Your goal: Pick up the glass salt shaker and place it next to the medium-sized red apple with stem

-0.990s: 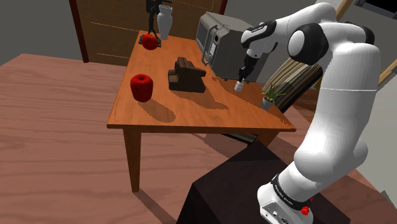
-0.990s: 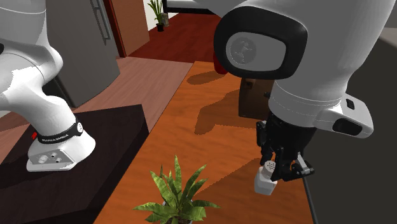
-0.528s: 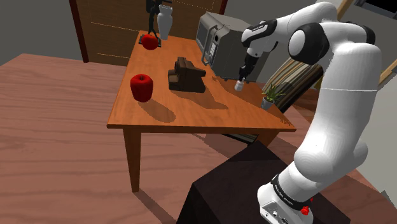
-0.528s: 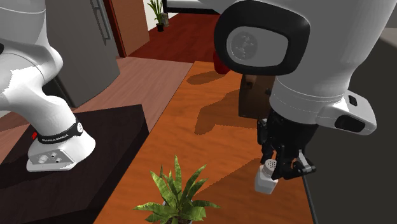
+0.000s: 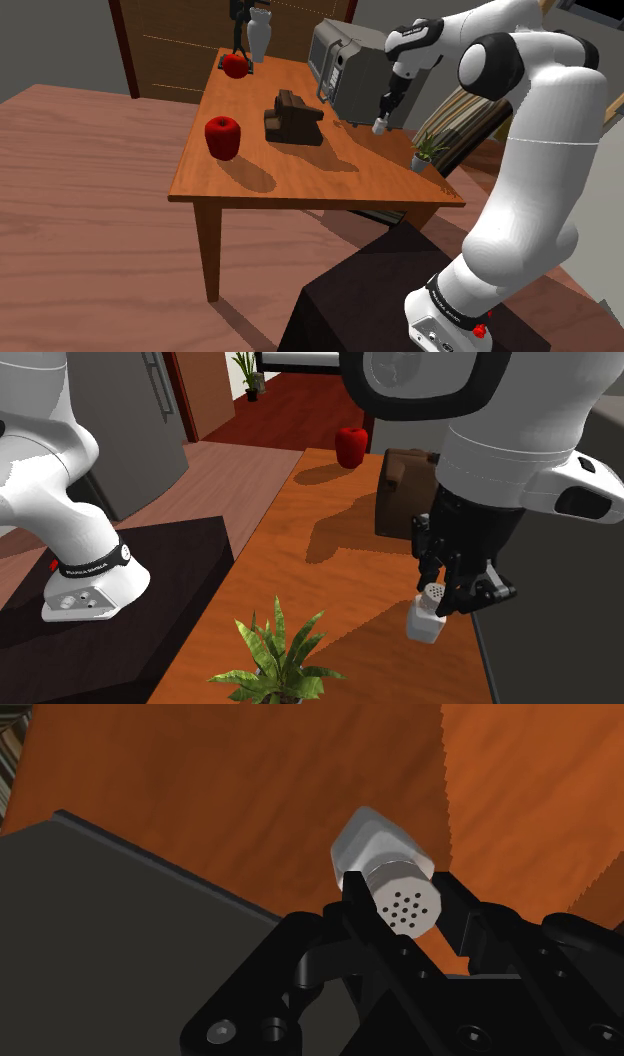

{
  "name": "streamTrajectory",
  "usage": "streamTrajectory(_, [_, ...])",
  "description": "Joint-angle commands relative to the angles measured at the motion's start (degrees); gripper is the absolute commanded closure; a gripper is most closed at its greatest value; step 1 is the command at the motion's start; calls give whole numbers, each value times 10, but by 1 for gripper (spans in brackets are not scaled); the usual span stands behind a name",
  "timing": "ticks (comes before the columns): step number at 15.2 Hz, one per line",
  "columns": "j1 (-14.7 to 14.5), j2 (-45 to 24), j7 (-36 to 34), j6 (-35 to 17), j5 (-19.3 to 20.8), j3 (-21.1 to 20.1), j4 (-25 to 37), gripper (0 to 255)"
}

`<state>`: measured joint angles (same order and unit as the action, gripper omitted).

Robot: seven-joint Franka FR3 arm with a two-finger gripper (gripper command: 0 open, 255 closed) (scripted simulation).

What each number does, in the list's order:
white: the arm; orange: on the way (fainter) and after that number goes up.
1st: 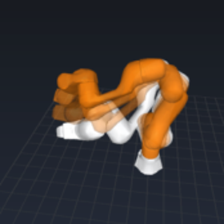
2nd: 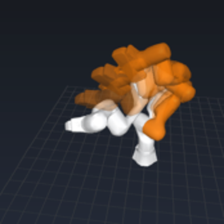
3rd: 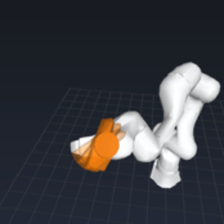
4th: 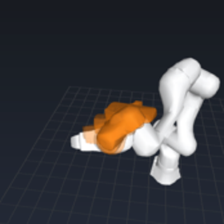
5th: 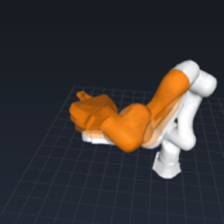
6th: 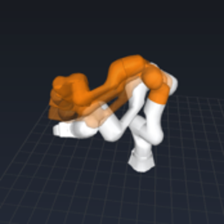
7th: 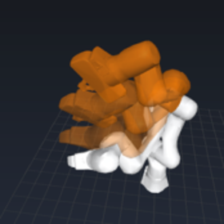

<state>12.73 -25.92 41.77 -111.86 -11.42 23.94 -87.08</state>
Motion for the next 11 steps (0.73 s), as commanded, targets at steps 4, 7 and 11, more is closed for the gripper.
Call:
streamTrajectory(4, [1,8,-3,33,5,3,26,255])
streamTrajectory(7, [2,11,-5,55,7,4,45,255])
streamTrajectory(11, [4,13,-7,85,8,5,73,255])
